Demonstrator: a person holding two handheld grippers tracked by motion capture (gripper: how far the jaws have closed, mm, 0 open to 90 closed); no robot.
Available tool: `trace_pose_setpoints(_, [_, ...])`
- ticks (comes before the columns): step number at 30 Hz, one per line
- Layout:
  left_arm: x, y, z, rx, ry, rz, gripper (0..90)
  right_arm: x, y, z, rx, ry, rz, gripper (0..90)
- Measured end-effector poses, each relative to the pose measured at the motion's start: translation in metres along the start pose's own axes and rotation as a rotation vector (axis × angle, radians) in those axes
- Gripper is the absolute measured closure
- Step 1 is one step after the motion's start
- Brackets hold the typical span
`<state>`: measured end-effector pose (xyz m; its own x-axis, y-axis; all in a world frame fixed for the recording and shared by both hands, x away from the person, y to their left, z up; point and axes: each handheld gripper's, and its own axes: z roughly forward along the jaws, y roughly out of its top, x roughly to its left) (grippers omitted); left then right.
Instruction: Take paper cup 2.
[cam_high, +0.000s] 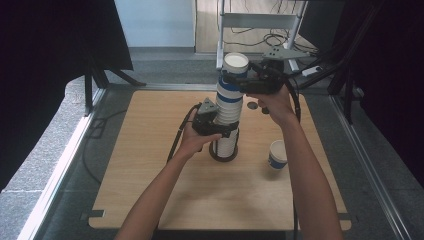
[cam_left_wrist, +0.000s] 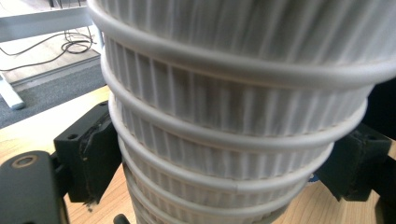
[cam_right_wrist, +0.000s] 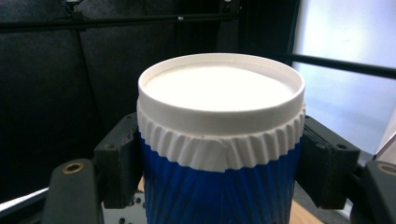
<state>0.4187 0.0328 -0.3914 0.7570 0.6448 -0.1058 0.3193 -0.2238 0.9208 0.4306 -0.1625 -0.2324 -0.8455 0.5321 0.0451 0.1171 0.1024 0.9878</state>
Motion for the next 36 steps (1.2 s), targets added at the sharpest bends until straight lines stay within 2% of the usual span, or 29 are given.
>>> trace_pose_setpoints(7, [0.0,0.0,0.0,0.002,0.0,0.001,12.2,0.003,0.016,-0.015,-0.058,-0.013,-0.013,26.2])
trace_pose_setpoints(12, [0.001,-0.001,-0.001,0.004,-0.001,0.007,12.2,0.009,0.027,-0.033,-0.116,-0.018,-0.035,26.3])
trace_pose_setpoints(16, [0.0,-0.001,-0.001,0.001,0.001,0.004,12.1,0.013,0.029,-0.048,-0.123,-0.02,-0.053,26.3])
trace_pose_setpoints(23, [0.0,-0.001,-0.001,-0.002,0.003,0.001,12.1,0.022,0.018,-0.067,-0.12,-0.015,-0.068,26.3])
trace_pose_setpoints(26, [-0.001,-0.001,-0.001,0.0,0.005,-0.002,12.0,0.024,0.011,-0.073,-0.127,-0.004,-0.052,26.3])
trace_pose_setpoints(36, [-0.001,0.0,0.0,0.005,0.011,-0.002,11.9,0.029,-0.012,-0.079,-0.119,0.031,-0.052,26.3])
